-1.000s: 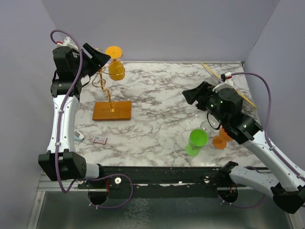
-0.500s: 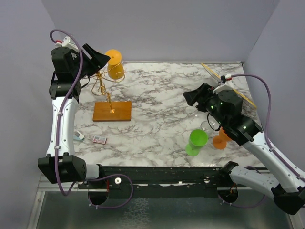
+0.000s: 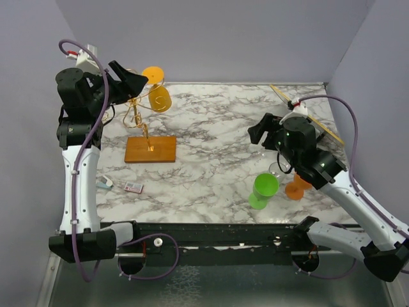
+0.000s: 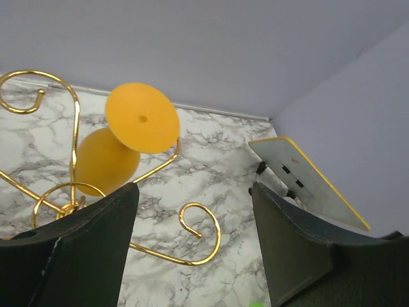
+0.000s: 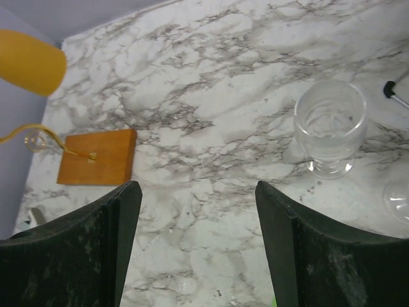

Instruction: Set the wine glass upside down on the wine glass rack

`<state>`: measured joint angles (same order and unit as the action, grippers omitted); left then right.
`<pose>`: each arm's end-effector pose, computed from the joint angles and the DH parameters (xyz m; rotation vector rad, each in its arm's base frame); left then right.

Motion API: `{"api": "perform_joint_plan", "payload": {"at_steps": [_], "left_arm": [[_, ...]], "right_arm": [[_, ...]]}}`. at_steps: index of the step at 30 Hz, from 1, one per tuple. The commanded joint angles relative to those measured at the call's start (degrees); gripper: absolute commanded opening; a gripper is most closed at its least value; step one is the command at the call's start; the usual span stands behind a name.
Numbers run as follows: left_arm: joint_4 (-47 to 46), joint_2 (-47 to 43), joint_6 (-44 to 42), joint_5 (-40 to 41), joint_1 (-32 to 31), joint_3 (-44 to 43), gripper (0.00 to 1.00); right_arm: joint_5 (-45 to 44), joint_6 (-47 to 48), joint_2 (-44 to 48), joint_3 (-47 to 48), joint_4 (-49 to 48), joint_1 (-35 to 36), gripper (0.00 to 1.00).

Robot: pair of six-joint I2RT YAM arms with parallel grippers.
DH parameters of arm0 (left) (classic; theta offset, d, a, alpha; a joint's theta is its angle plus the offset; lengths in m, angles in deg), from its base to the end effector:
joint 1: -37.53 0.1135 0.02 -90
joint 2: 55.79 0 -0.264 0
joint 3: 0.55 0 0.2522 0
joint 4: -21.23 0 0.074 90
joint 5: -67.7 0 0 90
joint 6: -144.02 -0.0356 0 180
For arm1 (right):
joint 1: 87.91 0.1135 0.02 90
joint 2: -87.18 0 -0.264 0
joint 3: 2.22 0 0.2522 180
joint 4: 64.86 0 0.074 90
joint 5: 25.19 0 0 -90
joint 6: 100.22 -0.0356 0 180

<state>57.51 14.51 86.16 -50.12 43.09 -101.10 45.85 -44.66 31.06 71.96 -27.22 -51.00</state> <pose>0.2542 0.0081 0.4780 -0.1883 1.7098 -0.7520 0.1781 0.1193 0.3748 0.1844 1.9197 0.5284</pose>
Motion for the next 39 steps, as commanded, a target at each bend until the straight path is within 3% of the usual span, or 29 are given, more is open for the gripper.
{"api": "perform_joint_plan", "payload": {"at_steps": [1, 4, 9, 16, 26, 33, 39], "left_arm": [[-0.11, -3.36, -3.84, -10.33, 0.16, -1.06, 0.74], [-0.16, -4.03, -6.18, -14.93, -2.78, -0.2, 0.74], [-0.23, -5.2, -12.98, -15.84, -14.3, 3.07, 0.79], [-1.44, -8.27, -18.93, -15.78, -24.22, 9.71, 0.85], [-10.59, -11.05, -15.19, -18.33, -25.93, 20.75, 0.86], [-18.16, -13.64, -11.53, -18.41, -26.13, 29.74, 0.86], [-19.09, -13.54, -11.49, -17.36, -26.13, 32.05, 0.86]], "right_arm": [[-6.48, 6.79, -3.37, 3.56, 7.27, -0.17, 0.78], [-10.35, 9.71, -7.43, 5.41, 9.61, -0.17, 0.78], [-17.16, 11.93, -14.28, 9.62, 11.39, -0.33, 0.81], [-11.02, 14.61, -20.22, 11.51, 7.89, -3.91, 0.77], [-8.03, 14.91, -23.13, 10.94, 8.34, -5.18, 0.68], [-8.71, 14.47, -20.08, 10.11, 13.95, -5.17, 0.67], [-11.9, 16.58, -21.68, 10.29, 11.88, -5.18, 0.68]]}}
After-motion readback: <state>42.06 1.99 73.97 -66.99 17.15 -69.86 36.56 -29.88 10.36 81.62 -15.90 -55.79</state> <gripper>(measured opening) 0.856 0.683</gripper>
